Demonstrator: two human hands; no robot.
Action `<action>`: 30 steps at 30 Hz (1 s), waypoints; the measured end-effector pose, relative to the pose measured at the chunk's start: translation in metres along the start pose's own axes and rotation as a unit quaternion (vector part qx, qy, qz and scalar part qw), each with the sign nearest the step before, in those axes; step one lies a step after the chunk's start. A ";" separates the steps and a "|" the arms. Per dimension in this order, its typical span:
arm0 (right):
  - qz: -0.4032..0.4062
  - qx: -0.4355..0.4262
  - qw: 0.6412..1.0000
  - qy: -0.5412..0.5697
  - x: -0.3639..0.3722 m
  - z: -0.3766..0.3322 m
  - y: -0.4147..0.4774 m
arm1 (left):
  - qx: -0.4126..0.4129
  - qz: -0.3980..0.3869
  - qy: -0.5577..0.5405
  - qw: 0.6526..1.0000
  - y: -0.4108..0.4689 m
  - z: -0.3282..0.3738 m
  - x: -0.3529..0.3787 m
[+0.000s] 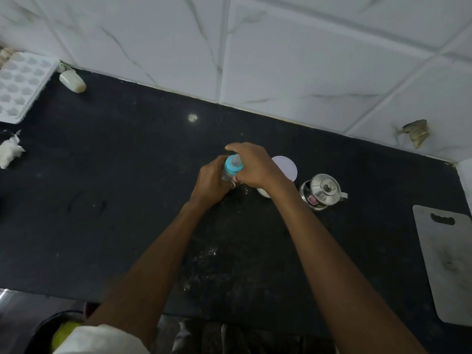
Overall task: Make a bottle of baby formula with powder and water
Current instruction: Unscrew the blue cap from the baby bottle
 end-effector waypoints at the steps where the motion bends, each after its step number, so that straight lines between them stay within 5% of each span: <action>1: 0.011 0.010 0.999 -0.038 -0.002 0.000 0.001 | 0.001 0.002 0.000 1.000 0.000 0.000 -0.001; 7: 0.066 0.020 0.982 -0.178 -0.006 -0.017 0.003 | -0.013 0.007 0.002 1.000 0.001 -0.005 0.001; 19: -0.035 -0.077 0.989 -0.121 0.012 -0.020 0.001 | 0.001 0.011 -0.010 1.000 0.001 -0.005 0.002; 22: -0.020 -0.042 0.996 -0.077 0.001 -0.014 0.002 | -0.002 0.006 -0.013 1.000 0.000 -0.003 0.000; 30: 0.058 0.021 0.984 -0.167 -0.006 -0.015 0.001 | 0.000 0.012 -0.005 1.000 0.001 -0.005 0.001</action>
Point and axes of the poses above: each hand's wrist, its own y-axis towards the middle knuckle, its own x-axis out of the palm, z = x × y, the point moved 10 cm from there along y, towards the middle knuckle, and after that the axes turned 4 degrees about z, right-handed, at the moved point
